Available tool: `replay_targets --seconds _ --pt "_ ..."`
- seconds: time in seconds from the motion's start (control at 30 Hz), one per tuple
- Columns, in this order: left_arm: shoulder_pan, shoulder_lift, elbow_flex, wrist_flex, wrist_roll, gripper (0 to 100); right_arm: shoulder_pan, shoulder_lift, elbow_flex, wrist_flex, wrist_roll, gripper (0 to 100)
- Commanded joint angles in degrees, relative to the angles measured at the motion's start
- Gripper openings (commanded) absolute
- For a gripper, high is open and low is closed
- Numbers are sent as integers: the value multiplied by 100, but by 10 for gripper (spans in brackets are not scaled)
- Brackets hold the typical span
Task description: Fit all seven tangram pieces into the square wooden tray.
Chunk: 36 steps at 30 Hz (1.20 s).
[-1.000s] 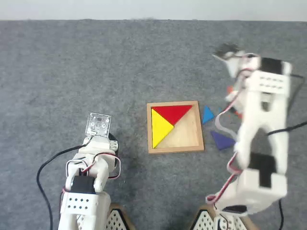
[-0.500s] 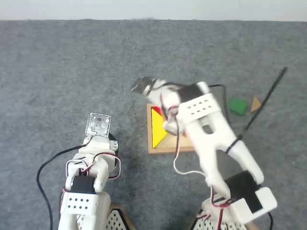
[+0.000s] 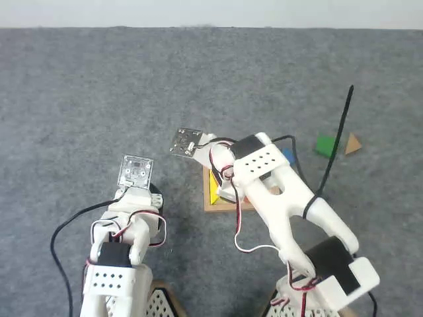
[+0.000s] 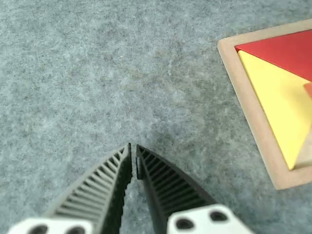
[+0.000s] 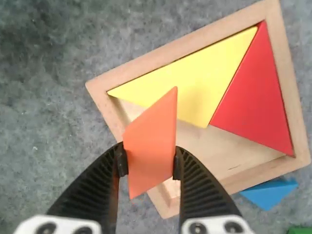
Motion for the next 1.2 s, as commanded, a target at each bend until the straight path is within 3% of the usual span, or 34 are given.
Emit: replay_targets --seconds 0.0,0.17,0.27,0.5,0.87,1.17 --pt "-18 -70 -110 0 26 14 154 -374 -35 -312 -642 16" --pt "-18 -70 -110 0 26 14 1121 -365 -316 -787 -2708 16" --pt "-18 -70 -110 0 26 14 1446 -365 -387 -813 -3086 14" --pt "-18 -70 -110 0 26 14 1473 -303 -369 -901 -4026 13" --pt "-18 -70 -110 0 26 14 1499 1270 -1310 -919 -4246 13" --pt "-18 -70 -110 0 26 14 1754 1429 -1345 -875 -4413 17"
